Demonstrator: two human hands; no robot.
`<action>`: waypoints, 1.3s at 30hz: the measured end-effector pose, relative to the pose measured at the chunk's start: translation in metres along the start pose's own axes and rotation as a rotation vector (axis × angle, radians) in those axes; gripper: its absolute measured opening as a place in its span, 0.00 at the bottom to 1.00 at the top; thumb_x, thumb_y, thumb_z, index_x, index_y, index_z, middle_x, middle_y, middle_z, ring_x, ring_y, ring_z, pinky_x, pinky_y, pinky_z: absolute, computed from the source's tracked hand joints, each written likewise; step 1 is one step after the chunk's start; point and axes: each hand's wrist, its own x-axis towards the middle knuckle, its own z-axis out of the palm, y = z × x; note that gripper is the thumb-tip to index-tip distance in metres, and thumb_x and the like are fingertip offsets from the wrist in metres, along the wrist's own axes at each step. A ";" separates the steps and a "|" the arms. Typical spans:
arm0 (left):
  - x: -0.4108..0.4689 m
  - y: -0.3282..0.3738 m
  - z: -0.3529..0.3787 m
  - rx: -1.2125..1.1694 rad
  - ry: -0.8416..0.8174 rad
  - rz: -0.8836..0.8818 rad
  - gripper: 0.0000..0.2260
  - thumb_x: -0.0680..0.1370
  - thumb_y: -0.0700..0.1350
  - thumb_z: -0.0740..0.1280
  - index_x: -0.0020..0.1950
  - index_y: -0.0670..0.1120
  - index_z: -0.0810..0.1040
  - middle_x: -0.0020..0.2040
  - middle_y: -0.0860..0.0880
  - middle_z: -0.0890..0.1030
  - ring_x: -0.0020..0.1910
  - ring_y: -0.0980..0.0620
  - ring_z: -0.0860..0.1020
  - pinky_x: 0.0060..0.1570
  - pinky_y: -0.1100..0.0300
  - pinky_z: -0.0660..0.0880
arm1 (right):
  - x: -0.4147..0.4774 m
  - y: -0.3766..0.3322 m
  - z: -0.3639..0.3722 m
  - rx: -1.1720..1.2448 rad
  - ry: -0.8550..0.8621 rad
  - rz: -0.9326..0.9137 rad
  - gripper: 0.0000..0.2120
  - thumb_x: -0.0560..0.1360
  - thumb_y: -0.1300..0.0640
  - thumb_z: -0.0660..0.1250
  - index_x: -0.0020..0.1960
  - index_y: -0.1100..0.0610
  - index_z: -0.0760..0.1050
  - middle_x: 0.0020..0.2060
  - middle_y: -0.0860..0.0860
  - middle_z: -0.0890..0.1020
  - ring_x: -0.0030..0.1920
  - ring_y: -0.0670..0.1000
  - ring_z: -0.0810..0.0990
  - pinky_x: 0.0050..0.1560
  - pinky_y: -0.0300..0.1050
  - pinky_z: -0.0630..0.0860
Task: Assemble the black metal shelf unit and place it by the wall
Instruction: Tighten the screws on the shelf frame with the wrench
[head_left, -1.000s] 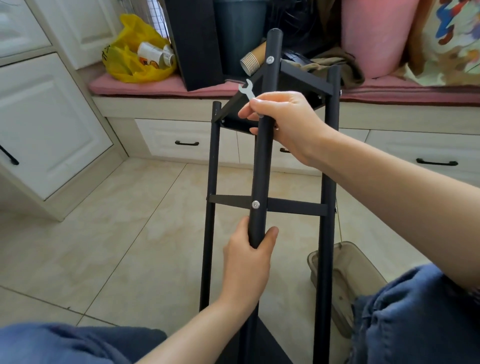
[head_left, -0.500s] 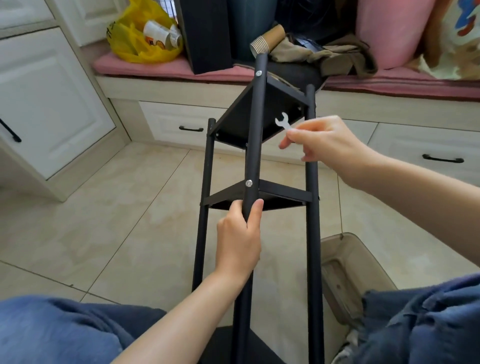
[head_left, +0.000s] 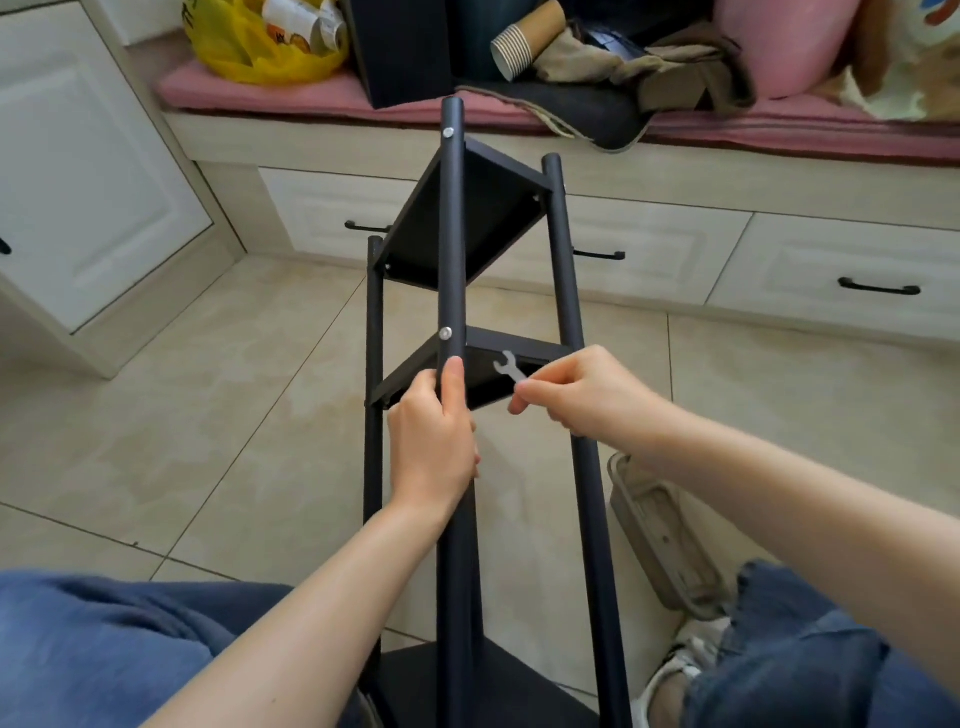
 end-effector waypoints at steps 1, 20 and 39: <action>0.000 -0.001 -0.001 0.011 0.000 0.007 0.21 0.85 0.54 0.56 0.41 0.40 0.73 0.28 0.49 0.75 0.20 0.51 0.75 0.23 0.51 0.76 | 0.001 0.001 0.008 0.017 0.012 0.012 0.11 0.78 0.52 0.67 0.41 0.51 0.86 0.32 0.45 0.76 0.36 0.45 0.73 0.41 0.39 0.71; -0.007 -0.017 -0.026 0.120 -0.004 0.142 0.18 0.85 0.54 0.56 0.39 0.48 0.75 0.27 0.52 0.75 0.22 0.54 0.74 0.28 0.51 0.75 | 0.002 -0.004 0.063 0.370 0.103 0.003 0.11 0.79 0.58 0.63 0.45 0.57 0.84 0.30 0.39 0.73 0.38 0.41 0.69 0.53 0.46 0.74; -0.005 -0.017 -0.024 0.092 -0.020 0.135 0.18 0.85 0.52 0.56 0.38 0.48 0.73 0.29 0.50 0.75 0.23 0.54 0.74 0.23 0.65 0.68 | 0.008 -0.007 0.065 0.390 0.142 -0.045 0.13 0.75 0.60 0.64 0.33 0.56 0.81 0.21 0.39 0.75 0.36 0.45 0.72 0.58 0.56 0.77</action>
